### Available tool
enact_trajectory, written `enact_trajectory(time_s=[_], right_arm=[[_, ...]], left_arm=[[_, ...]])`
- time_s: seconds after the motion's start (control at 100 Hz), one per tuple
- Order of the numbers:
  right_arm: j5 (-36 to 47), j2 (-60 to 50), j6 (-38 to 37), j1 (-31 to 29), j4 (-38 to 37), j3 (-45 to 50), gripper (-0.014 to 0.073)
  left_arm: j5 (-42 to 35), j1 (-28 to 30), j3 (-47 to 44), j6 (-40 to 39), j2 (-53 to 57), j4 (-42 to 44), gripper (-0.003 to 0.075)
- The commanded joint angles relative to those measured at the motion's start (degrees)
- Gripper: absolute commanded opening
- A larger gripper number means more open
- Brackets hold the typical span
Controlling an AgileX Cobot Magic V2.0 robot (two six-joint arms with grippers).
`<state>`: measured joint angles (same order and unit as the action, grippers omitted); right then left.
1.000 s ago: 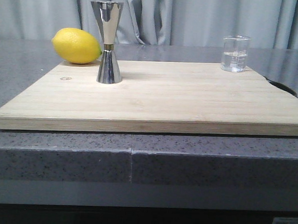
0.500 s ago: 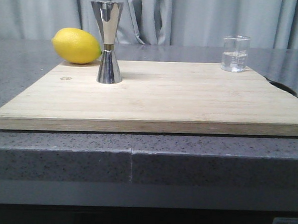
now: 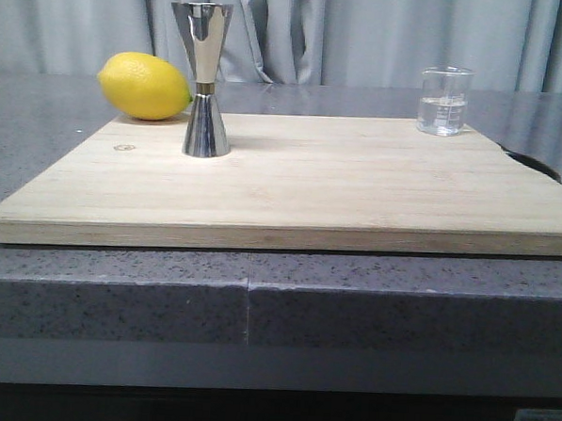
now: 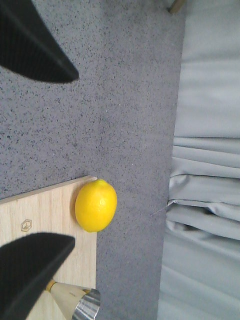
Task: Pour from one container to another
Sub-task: 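Move the left gripper toward the steel jigger beside the lemon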
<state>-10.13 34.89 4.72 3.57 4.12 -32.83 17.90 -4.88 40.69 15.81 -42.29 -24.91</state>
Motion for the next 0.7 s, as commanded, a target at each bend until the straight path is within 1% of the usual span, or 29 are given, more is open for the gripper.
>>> enact_trajectory(time_s=[0.0, 0.12, 0.33, 0.4, 0.58, 0.69], right_arm=[[5.65, 0.58, 0.32, -0.3, -0.67, -2.14, 0.0496], [5.8, 1.3, 0.32, -0.3, -0.67, -2.14, 0.0496], [5.7, 3.51, 0.32, -0.3, -0.67, -2.14, 0.0494], [5.54, 4.8, 0.32, -0.3, -0.67, -2.14, 0.0494], [5.39, 7.57, 0.32, -0.3, -0.67, -2.14, 0.0494], [6.6, 7.96, 0.32, -0.3, -0.67, -2.14, 0.0494]], left_arm=[[-3.52, -0.41, 2.04, -0.02, -0.07, -0.54, 0.0713], [-3.52, -0.41, 2.04, -0.02, -0.07, -0.89, 0.0703], [-3.52, -0.41, 2.04, -0.02, -1.81, -4.7, 0.0703], [-3.04, -0.41, 2.04, -0.02, -3.95, -6.35, 0.0702], [-3.24, -0.41, 2.04, -0.02, -11.79, -6.71, 0.0702], [-2.14, -0.41, 2.04, -0.02, -14.99, -10.6, 0.0702]])
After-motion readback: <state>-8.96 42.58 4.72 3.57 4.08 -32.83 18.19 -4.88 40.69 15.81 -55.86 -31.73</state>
